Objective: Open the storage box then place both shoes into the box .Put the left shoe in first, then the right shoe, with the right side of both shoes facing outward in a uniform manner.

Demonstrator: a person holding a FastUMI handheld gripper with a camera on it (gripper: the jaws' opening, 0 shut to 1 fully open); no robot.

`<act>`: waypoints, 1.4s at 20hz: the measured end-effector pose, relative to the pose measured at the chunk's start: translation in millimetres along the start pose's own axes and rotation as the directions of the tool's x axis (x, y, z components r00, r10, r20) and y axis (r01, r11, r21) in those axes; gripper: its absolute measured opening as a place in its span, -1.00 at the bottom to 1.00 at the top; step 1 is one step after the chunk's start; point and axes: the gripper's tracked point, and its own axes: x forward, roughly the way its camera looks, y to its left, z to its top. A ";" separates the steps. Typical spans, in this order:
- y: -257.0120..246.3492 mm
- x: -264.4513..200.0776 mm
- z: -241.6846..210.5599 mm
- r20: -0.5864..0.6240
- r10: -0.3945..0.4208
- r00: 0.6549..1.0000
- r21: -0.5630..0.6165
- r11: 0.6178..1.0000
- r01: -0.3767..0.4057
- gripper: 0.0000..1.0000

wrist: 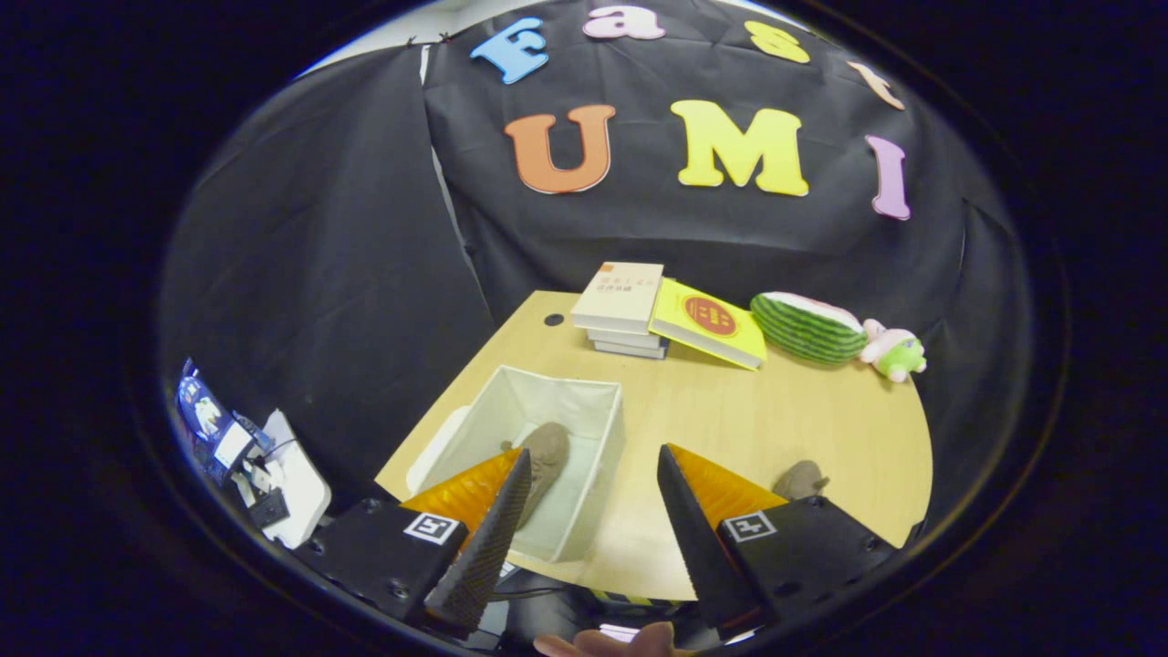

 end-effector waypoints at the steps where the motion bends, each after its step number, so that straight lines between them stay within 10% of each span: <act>1: -16.1 -8.3 -0.2 0.008 -0.010 1.000 0.018 1.000 0.010 0.80; 14: -218.3 -30.5 -98.0 -0.136 -0.119 0.984 0.195 0.970 0.144 0.82; 28: -284.6 81.5 -222.8 -0.458 0.042 0.888 0.399 0.903 0.162 0.65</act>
